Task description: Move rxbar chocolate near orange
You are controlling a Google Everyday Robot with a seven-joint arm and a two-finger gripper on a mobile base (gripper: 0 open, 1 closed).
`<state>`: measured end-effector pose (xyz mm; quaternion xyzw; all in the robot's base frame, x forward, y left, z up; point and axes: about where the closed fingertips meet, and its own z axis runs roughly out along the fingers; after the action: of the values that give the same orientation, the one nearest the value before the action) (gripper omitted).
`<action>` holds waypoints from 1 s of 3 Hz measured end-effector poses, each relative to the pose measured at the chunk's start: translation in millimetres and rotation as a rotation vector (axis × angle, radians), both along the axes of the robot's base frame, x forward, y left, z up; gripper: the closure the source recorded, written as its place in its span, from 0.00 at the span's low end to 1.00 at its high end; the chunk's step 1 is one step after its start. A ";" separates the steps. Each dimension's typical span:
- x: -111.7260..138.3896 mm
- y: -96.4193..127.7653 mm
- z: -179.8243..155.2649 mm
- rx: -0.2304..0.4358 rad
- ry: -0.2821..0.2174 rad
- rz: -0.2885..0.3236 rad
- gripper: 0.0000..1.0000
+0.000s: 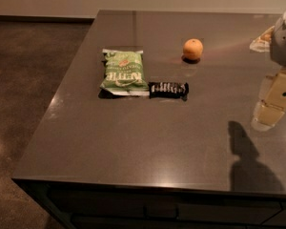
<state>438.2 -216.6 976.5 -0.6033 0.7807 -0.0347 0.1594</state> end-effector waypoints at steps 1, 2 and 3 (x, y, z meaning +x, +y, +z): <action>0.0 0.0 0.0 0.000 0.000 0.000 0.00; 16.7 10.3 -1.7 0.048 0.018 0.013 0.00; 49.9 30.1 -13.2 0.080 0.040 0.040 0.00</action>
Offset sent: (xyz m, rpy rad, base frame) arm 0.0433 0.0256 -0.0077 0.1312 0.0725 0.0338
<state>488.1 -186.5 963.2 -0.6126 0.7722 0.0119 0.1685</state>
